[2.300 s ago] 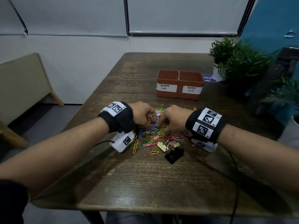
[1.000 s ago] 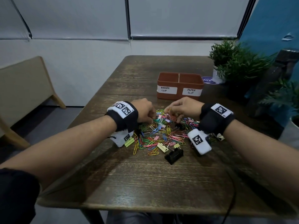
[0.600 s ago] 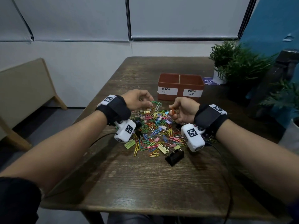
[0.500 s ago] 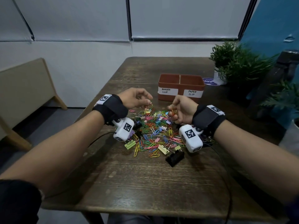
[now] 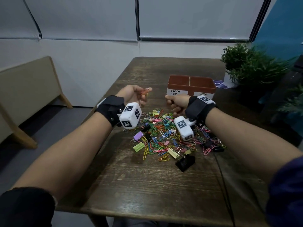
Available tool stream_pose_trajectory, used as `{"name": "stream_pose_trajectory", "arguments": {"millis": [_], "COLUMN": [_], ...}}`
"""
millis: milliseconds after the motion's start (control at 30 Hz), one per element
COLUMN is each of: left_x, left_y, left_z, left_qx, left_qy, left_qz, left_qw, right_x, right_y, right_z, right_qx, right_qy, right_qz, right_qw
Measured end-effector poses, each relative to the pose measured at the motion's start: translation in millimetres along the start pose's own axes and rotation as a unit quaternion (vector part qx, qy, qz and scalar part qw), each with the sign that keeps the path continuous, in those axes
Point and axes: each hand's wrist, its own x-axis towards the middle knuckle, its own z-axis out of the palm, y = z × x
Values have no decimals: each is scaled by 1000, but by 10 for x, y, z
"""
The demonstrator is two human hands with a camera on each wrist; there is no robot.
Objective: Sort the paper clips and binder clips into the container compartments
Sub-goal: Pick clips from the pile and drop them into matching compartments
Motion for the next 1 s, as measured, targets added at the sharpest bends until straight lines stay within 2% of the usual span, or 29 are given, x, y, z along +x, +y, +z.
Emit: {"name": "stream_pose_trajectory", "arguments": {"millis": [133,233,267,333,367,467,533,633,733,800,900,1000], "left_x": [14,42,45,56,56,82,97,90,125,162,148,101], "left_y": [-93,-161,-173,-173,-161,-136,-132,-132,-119,-92,-59,-72], "left_z": [-80,-93,-93,-104,-110,-119,-116,-102,-156,-240,-334,-350], "left_qx": [-31,-17,4,77,117,206,259,385,464,521,607,658], "left_qy": [24,41,42,43,38,34,81,165,199,223,267,270], "left_qz": [-30,-42,-45,-47,-49,-56,-50,-30,-8,10,19,15], "left_qw": [999,998,998,995,991,976,961,908,863,824,748,703], "right_x": [111,122,101,62,54,20,-7,-29,-41,-48,-46,-49], "right_y": [-38,-72,-82,-80,-62,8,41,51,53,60,84,89], "right_z": [82,169,187,198,200,265,336,380,404,419,423,423], "right_qx": [-37,-171,-250,-406,-448,-518,-560,-583,-589,-594,-595,-601], "right_qy": [-26,9,27,57,60,53,64,85,90,97,112,121], "right_qz": [-13,-32,-48,-89,-101,-111,-125,-143,-141,-141,-143,-145], "right_qw": [999,985,967,908,886,847,816,795,791,786,783,777]}}
